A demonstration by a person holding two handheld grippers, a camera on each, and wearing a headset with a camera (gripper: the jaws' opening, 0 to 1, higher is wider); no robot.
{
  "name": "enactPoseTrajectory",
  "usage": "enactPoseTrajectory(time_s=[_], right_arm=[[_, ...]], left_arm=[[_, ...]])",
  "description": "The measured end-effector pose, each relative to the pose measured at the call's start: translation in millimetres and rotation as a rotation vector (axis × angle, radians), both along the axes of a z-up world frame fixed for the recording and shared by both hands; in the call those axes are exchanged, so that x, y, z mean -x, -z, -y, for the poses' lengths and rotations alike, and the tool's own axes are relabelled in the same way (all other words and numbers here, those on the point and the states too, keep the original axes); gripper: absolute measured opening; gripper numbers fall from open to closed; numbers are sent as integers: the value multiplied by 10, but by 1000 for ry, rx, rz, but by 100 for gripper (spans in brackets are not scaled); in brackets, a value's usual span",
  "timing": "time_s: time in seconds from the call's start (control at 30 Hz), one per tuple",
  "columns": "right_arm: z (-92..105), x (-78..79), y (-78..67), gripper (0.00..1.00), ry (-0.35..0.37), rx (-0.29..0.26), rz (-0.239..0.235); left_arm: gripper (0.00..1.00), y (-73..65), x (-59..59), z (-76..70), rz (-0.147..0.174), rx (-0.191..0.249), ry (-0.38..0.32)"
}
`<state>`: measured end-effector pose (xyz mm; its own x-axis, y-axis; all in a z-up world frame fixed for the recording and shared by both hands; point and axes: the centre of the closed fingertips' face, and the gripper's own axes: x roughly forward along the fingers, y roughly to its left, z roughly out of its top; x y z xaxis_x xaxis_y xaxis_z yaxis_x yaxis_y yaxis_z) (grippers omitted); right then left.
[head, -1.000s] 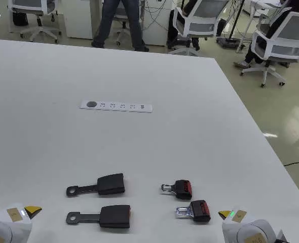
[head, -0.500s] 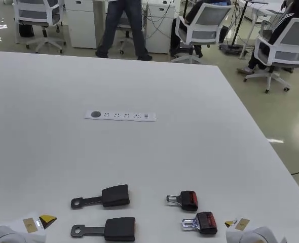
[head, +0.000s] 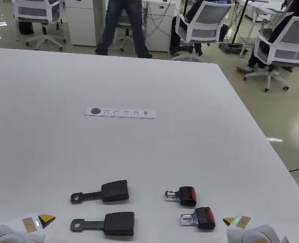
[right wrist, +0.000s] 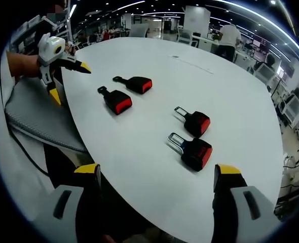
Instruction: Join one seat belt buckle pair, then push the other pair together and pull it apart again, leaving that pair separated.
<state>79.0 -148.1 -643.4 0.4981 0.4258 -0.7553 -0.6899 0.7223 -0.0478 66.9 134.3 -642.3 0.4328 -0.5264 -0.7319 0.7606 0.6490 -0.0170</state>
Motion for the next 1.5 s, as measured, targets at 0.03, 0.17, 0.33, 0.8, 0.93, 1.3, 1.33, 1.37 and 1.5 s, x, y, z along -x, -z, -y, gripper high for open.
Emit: enactPoseTrajectory(time_s=[0.03, 0.17, 0.33, 0.8, 0.93, 1.3, 1.33, 1.37, 1.5], right_arm=[[-6, -7, 2, 92, 0, -1, 2], [-71, -8, -20, 92, -10, -1, 13], [-106, -22, -59, 93, -16, -1, 21], [-48, -119, -93, 88, -53, 34, 41], [-55, -158, -106, 86, -61, 32, 48], [-70, -223, -66, 80, -101, 7, 32], [-86, -221, -67, 79, -104, -4, 27], [-100, -219, -62, 79, -109, -6, 26], [-170, -234, -54, 73, -157, -15, 36]], left_arm=[[97, -8, -5, 5, 0, 1, -6], [97, -15, -10, 12, 2, 2, -9], [97, -19, -27, 2, 4, 1, -6], [95, -5, -130, 13, 14, 1, 4], [93, -29, -188, 1, 21, 4, -15], [82, -28, -205, 157, 27, -12, 39], [82, -28, -211, 185, 37, -17, 51], [82, -33, -217, 211, 40, -14, 52], [78, -72, -275, 259, 75, 2, 58]])
